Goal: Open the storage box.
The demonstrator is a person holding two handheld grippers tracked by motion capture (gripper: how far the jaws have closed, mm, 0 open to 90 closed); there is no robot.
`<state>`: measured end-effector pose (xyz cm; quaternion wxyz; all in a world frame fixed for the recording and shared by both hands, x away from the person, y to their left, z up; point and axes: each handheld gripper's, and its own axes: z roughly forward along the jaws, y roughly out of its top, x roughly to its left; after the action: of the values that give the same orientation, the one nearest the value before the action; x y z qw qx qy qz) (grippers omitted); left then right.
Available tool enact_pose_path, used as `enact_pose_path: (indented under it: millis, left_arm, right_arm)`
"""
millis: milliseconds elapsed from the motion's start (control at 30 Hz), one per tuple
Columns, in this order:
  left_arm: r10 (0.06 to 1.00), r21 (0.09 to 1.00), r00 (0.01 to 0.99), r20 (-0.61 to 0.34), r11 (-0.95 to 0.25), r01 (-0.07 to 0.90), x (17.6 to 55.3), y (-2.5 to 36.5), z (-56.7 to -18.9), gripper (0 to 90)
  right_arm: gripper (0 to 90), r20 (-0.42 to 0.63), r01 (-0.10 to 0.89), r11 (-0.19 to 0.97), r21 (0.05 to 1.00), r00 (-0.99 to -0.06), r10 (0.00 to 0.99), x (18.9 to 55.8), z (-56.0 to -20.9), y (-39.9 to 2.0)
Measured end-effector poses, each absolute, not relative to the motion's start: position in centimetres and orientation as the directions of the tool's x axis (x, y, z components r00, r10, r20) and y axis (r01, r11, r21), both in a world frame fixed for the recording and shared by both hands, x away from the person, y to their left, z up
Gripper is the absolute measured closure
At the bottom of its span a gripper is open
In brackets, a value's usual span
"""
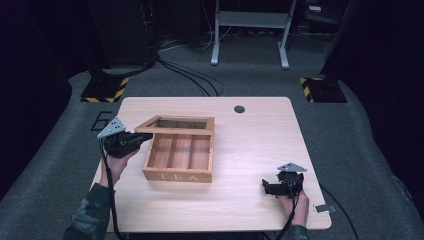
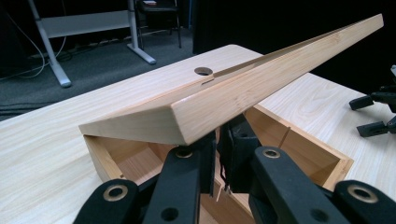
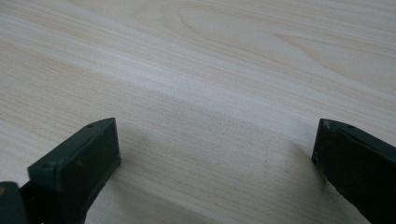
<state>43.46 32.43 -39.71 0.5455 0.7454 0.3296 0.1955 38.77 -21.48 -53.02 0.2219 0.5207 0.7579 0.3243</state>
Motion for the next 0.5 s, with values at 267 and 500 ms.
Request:
enact_pose_path:
  millis: [267,500]
  left_arm:
    - [0.704,0.943,0.706,-0.069,-0.186,0.278,43.5,32.44,-39.7,84.6]
    - [0.705,0.942,0.706,-0.067,-0.188,0.277,43.5,32.44,-39.68,84.7]
  right_arm:
    - [0.2,0.001,0.645,0.248,0.723,-0.359,0.933,38.77,-53.02,-21.48]
    - [0.2,0.001,0.645,0.247,0.723,-0.359,0.933,38.77,-53.01,-21.48]
